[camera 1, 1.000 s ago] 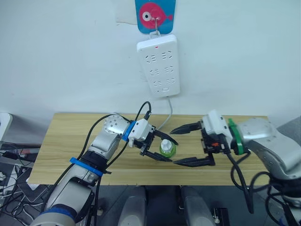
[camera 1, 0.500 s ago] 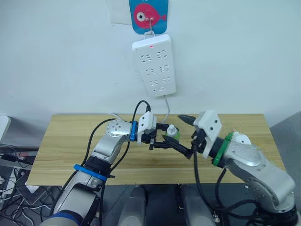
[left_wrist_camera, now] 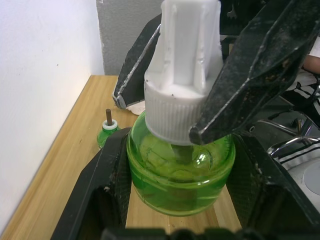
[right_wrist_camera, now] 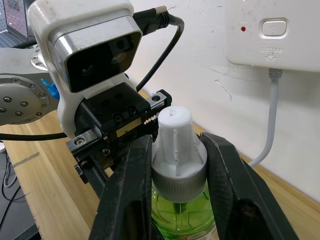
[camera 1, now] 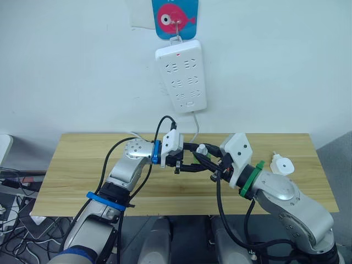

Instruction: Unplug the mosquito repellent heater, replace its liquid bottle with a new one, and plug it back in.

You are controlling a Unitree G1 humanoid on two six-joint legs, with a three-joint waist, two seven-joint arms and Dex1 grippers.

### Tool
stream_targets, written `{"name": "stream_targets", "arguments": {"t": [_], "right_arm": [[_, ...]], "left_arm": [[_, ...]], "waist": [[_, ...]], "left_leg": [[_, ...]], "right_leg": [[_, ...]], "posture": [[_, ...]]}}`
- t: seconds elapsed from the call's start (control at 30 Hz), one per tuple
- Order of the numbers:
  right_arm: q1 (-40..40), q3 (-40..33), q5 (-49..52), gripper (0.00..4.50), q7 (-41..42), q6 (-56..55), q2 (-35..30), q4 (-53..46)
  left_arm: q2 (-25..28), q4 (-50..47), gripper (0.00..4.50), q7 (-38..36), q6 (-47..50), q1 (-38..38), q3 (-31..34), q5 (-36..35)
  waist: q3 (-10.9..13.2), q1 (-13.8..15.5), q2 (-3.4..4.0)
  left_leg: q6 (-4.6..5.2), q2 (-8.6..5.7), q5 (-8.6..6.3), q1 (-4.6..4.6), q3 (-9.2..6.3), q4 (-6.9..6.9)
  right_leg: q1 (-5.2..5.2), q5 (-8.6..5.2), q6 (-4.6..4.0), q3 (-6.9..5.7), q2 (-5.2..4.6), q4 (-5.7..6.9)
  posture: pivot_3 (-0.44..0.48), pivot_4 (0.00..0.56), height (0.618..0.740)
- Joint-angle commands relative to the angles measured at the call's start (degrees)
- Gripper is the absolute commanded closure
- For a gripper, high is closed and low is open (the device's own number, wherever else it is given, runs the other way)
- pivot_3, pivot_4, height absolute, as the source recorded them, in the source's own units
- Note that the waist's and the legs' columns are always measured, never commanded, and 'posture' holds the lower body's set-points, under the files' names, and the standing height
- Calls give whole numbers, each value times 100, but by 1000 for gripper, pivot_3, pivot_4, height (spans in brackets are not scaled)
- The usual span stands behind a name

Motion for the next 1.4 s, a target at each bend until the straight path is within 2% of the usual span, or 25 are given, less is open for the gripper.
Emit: {"name": "stream_targets", "arguments": {"t": [0.03,0.13,0.2,0.33,0.43,0.53,0.7,0.87,0.9,1.0,1.1,1.27,1.4], "right_arm": [[5,-29,275,3414,412,-199,-108,-257],[-321,-42,404,3414,1547,-718,-719,-3],[-699,-18,482,3414,2793,-1381,-1213,493],[-1740,276,637,3414,4764,-2330,-1357,1912],[-2055,425,672,3414,5503,-2618,-1260,2481],[-2192,469,564,3414,5877,-2793,-1211,2813],[-1967,-3,673,1764,6069,-2661,-1667,2797],[-1216,-835,954,29,5559,-2259,-2263,2143],[-1023,-1019,1026,29,5359,-2130,-2318,1974],[-109,-1624,1260,29,3683,-1332,-1932,857],[407,-1446,1144,29,2377,-906,-1308,30],[271,-644,545,29,931,-511,-439,-268],[57,-383,259,29,490,-400,-200,-106]], "left_arm": [[-27,-261,2217,-105,-134,73,91,-41],[10,-332,2217,-392,-231,86,54,-90],[77,-432,2217,-677,-277,146,23,-163],[358,-996,2217,-1084,-113,469,-55,-330],[484,-1310,2217,-1149,77,616,-75,-410],[546,-1468,2217,-1160,165,667,-60,-421],[450,-1264,2217,-1031,176,498,4,-320],[325,-947,2217,-888,47,384,43,-191],[285,-878,2217,-827,44,361,58,-173],[98,-665,2217,-533,83,306,90,-74],[-23,-626,2217,-352,234,289,107,-85],[-145,-410,2217,-318,177,137,96,-2],[-159,-345,2217,-387,148,87,76,23]], "waist": [[-3,4,1],[-4,8,0],[-4,7,0],[-11,-18,-10],[-12,20,-11],[-12,62,-11],[-12,195,-11],[-13,309,-14],[-13,322,-14],[-15,325,-16],[-15,272,-16],[-21,156,-16],[-21,111,-16]], "left_leg": [[0,0,0,0,1,0],[0,-1,0,0,5,2],[1,-2,0,1,6,7],[3,-4,-1,8,13,7],[2,3,-1,8,4,1],[1,5,0,0,-7,3],[3,-3,-1,-6,-5,37],[5,-4,-3,-6,-7,39],[5,-3,-3,-6,-7,38],[5,0,-3,-6,-6,36],[5,2,-3,-8,-4,35],[3,0,-1,0,-2,39],[2,0,-1,-2,2,38]], "right_leg": [[0,0,0,0,0,0],[0,0,0,2,-1,0],[3,0,0,0,0,0],[8,1,-2,0,11,-1],[3,0,-6,-9,19,0],[2,0,-6,-16,12,-2],[13,1,-5,-7,-10,2],[17,1,-4,-13,-10,-1],[15,1,-4,-11,-8,0],[12,1,-4,-8,-6,5],[8,1,-4,-2,-3,10],[9,1,-3,10,-2,14],[9,1,-3,3,0,11]], "posture": [[146,250,740],[145,249,740],[149,248,740],[198,244,740],[228,245,740],[240,243,740],[230,255,740],[216,251,740],[216,251,740],[178,261,740],[166,260,740],[138,273,740],[132,270,740]]}}
